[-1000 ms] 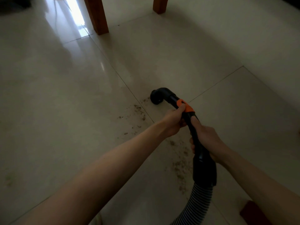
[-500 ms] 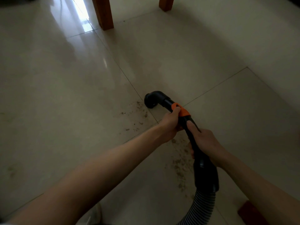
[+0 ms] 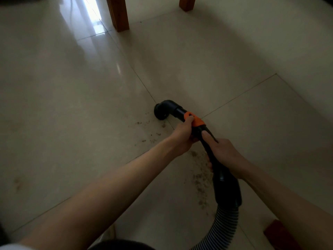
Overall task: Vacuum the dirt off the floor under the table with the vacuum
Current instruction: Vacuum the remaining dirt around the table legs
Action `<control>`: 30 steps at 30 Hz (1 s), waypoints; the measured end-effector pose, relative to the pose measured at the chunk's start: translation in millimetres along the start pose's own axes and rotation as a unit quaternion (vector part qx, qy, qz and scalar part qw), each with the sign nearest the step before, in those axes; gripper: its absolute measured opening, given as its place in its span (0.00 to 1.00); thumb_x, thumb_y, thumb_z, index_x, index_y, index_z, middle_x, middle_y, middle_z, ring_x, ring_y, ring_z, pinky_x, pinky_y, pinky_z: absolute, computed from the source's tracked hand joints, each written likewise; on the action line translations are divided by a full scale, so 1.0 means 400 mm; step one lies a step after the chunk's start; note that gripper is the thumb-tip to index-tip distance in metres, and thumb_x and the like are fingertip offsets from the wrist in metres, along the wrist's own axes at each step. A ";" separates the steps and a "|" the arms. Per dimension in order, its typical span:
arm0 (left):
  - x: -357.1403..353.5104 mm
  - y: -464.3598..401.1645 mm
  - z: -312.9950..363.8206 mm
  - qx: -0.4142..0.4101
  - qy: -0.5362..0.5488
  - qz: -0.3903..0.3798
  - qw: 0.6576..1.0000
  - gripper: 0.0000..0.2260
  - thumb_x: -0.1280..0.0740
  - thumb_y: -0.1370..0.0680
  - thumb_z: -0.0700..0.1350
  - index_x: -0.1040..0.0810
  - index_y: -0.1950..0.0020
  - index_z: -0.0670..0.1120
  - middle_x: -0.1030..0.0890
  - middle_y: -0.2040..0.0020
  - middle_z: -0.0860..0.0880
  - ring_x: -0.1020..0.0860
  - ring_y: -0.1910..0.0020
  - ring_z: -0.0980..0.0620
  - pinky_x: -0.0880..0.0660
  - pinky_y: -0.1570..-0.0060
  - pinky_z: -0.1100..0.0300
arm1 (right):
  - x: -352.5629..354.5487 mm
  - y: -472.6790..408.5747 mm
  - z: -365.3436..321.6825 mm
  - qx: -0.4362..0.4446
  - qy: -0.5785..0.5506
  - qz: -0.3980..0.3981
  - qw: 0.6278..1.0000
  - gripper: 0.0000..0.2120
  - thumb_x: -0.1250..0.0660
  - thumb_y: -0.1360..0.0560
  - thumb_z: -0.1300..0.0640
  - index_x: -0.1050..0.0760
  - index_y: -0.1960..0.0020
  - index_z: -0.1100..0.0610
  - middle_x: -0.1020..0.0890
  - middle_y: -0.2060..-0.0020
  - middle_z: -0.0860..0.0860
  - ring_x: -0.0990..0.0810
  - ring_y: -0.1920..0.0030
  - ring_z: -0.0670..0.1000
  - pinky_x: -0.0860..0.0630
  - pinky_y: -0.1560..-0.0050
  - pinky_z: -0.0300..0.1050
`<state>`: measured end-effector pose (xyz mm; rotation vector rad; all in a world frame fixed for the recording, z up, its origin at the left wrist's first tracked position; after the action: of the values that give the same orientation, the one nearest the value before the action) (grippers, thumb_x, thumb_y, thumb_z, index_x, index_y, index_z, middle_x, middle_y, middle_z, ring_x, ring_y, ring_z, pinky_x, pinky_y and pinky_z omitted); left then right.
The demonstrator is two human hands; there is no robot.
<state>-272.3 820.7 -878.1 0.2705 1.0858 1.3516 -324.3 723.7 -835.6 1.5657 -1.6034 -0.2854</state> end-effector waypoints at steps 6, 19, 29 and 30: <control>-0.015 0.008 0.038 -0.012 -0.008 0.006 1.000 0.09 0.45 0.18 0.46 0.33 0.46 0.41 0.26 0.57 0.45 0.25 0.59 0.49 0.26 0.59 0.58 | -0.001 -0.008 -0.033 0.019 0.012 0.028 0.999 0.23 0.40 0.23 0.41 0.30 0.62 0.60 0.25 0.74 0.55 0.26 0.78 0.52 0.28 0.76 0.40; 0.029 0.041 0.014 -0.008 0.025 0.017 1.000 0.09 0.44 0.18 0.46 0.33 0.57 0.45 0.25 0.57 0.45 0.24 0.59 0.49 0.25 0.57 0.57 | -0.028 0.012 -0.016 0.023 0.038 -0.005 0.999 0.23 0.40 0.23 0.40 0.30 0.60 0.60 0.25 0.72 0.56 0.25 0.77 0.52 0.27 0.74 0.42; 0.101 0.078 -0.014 -0.021 0.084 0.046 0.995 0.08 0.43 0.19 0.45 0.30 0.55 0.44 0.25 0.56 0.45 0.24 0.58 0.49 0.25 0.59 0.58 | -0.074 0.028 -0.003 0.026 0.057 -0.058 0.996 0.22 0.40 0.23 0.40 0.28 0.58 0.60 0.25 0.76 0.53 0.26 0.79 0.50 0.28 0.75 0.41; 0.098 0.077 -0.006 -0.020 0.088 0.045 0.995 0.08 0.44 0.18 0.45 0.30 0.55 0.44 0.25 0.57 0.46 0.24 0.59 0.50 0.25 0.60 0.59 | -0.074 0.025 -0.008 0.032 0.060 -0.045 0.997 0.22 0.40 0.23 0.40 0.28 0.59 0.59 0.25 0.75 0.53 0.25 0.78 0.51 0.28 0.75 0.41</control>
<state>-300.2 862.2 -875.8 0.1754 1.2019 1.4988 -333.6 753.6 -838.6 1.6752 -1.4645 -0.1878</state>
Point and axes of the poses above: each hand's wrist, its own y-axis away from the middle knuckle, its own x-axis out of the back of the hand, z = x × y, the point moved 5 cm from there along -y, towards the middle knuckle
